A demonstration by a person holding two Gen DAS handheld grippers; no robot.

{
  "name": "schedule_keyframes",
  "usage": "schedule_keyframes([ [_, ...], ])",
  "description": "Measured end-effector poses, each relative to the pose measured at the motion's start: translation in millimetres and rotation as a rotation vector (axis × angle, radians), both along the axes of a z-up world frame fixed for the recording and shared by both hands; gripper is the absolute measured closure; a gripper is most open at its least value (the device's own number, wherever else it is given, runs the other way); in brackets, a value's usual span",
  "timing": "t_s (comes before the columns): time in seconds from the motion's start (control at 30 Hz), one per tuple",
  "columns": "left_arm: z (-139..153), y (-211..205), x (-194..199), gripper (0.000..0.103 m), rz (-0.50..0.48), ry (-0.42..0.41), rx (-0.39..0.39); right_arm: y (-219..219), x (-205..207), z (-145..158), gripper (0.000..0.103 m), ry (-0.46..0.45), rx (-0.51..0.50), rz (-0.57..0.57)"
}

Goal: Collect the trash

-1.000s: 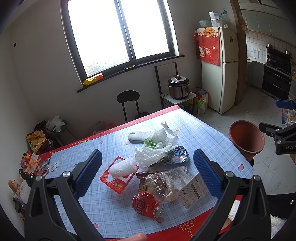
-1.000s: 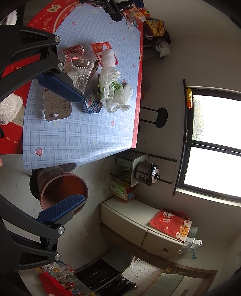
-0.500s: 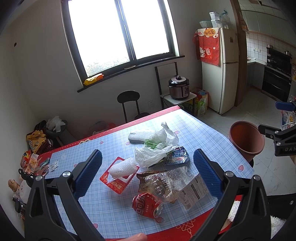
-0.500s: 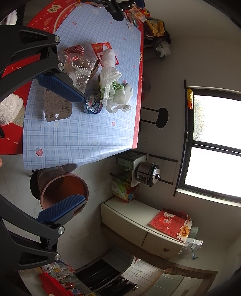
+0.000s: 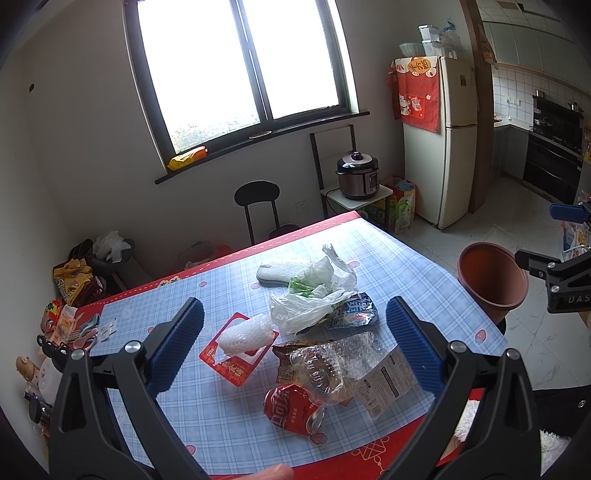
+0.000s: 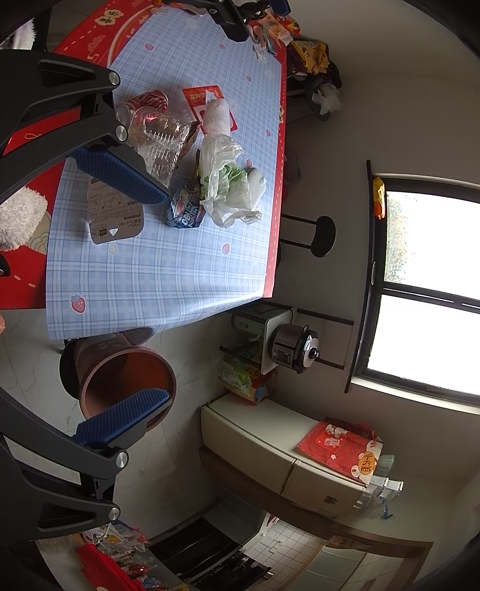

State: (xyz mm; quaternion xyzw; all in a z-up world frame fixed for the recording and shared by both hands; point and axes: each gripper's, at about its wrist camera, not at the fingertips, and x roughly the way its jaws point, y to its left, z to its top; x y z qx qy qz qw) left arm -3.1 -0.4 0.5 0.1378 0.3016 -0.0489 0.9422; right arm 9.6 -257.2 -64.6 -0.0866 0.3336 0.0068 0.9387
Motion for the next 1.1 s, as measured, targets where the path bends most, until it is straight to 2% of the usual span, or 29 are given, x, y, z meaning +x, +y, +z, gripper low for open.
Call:
schedule_keyframes([
  [0.33,3,-2,-2,0.006,0.003,0.003,-0.003,1,-2,-1,0.004,0.002,0.003,-0.002],
  [0.57,-2,9,4,0.006,0.002,0.039,-0.069,4,-6,-7,0.004,0.017,0.026,0.012],
  [0.77,-19,25,8,0.006,0.024,0.060,-0.102,1,0,-16,0.004,0.060,0.079,0.056],
  [0.93,-43,56,11,0.006,0.082,0.116,-0.188,10,8,-36,0.004,0.109,0.133,0.120],
  [1.1,-69,92,8,0.006,0.162,0.159,-0.256,32,25,-68,0.005,0.210,0.152,0.162],
])
